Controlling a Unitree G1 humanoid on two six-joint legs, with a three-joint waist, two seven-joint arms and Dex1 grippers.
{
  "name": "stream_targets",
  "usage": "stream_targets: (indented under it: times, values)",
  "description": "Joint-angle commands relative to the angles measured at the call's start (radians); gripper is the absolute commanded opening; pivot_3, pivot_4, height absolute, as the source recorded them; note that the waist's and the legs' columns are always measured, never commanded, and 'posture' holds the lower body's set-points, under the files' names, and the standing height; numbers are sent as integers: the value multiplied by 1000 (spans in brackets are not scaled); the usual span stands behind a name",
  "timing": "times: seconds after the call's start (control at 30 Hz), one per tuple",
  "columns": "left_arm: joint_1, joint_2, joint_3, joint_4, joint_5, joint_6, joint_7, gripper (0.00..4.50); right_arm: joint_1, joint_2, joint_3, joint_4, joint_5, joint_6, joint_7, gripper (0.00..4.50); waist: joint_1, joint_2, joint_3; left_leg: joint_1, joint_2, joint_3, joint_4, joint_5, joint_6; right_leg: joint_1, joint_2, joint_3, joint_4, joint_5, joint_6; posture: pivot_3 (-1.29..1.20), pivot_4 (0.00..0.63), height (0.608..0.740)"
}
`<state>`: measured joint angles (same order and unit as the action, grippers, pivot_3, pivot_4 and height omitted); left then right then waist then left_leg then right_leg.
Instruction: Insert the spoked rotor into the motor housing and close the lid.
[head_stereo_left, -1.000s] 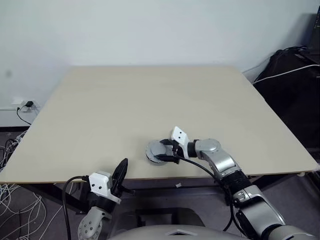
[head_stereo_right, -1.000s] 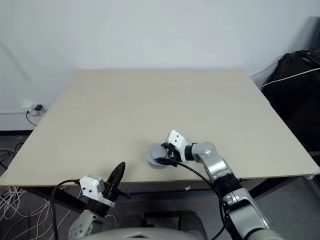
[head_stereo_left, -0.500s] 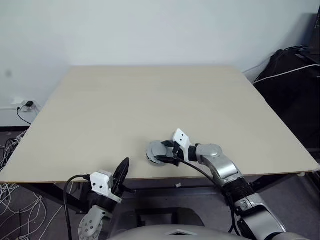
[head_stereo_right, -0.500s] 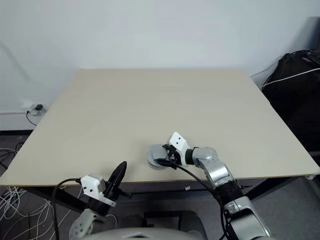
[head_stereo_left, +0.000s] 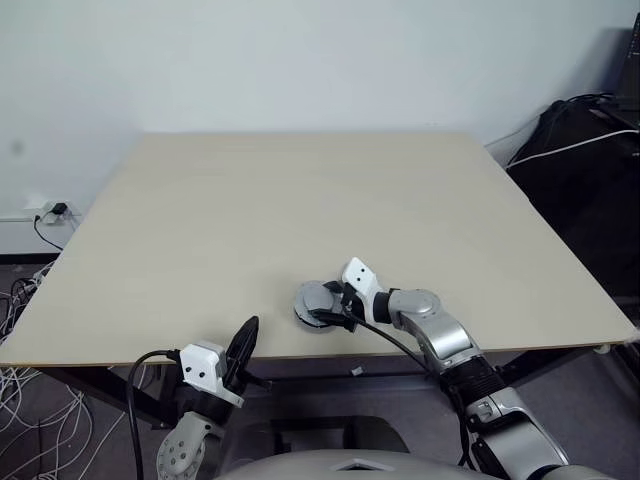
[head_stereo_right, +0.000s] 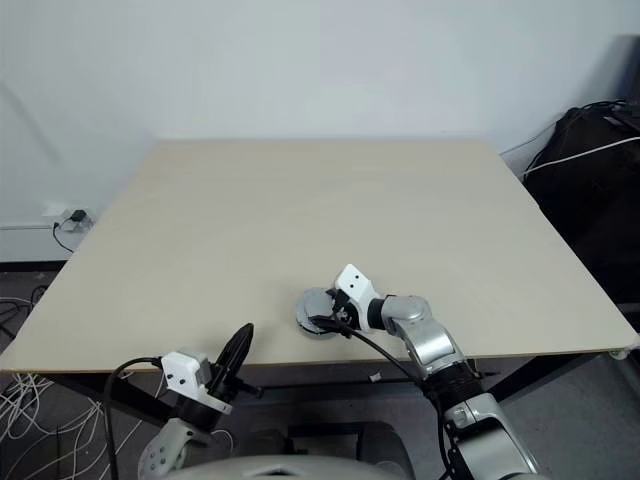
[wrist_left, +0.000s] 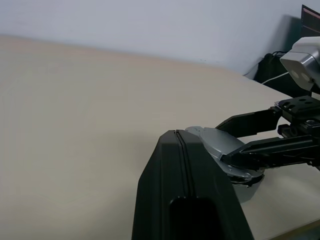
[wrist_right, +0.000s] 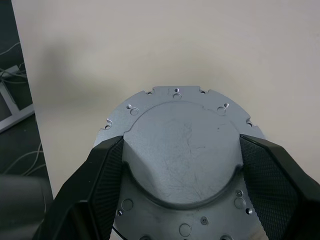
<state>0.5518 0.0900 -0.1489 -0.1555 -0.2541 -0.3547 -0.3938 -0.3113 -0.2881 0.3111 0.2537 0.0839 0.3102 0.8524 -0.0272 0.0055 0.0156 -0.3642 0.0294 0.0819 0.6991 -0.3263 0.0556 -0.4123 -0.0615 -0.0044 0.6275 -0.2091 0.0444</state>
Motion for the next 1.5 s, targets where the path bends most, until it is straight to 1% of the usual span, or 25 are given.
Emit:
stream_targets:
  times: [0.03, 0.23, 0.67, 1.07, 1.5]
  values:
    - [-10, 2, 3, -38, -9, 0, -1, 0, -25, -11, -8, -20, -4, -2, 3, 3212, 0, 0, 0, 0, 0, 0, 0, 0, 0, 0, 0, 0, 0, 0, 0, 0, 0, 740]
    - [-9, 1, 2, -21, -9, -10, -6, 0, -31, -31, 2, -8, -7, -2, 29, 3212, 2, 0, 0, 0, 0, 0, 0, 0, 0, 0, 0, 0, 0, 0, 0, 0, 0, 740]
    - [-21, -5, 24, 60, -19, -61, -35, 0, -35, -29, 18, 3, -26, 1, 20, 3212, 2, 0, 0, 0, 0, 0, 0, 0, 0, 0, 0, 0, 0, 0, 0, 0, 0, 740]
    - [-28, -12, 39, 134, -28, -117, -63, 0, -52, -48, 36, 27, -55, 11, 28, 3212, 2, 0, 0, 1, 0, 0, 0, 0, 0, 0, -1, 0, 0, 0, 0, 0, 0, 740]
    - [-32, -19, 41, 146, -21, -130, -66, 0, -60, -65, 52, 36, -66, 20, 42, 3212, 3, 0, 0, 1, 0, 0, 0, 0, 0, 0, -1, 0, 0, 0, 0, 0, 0, 740]
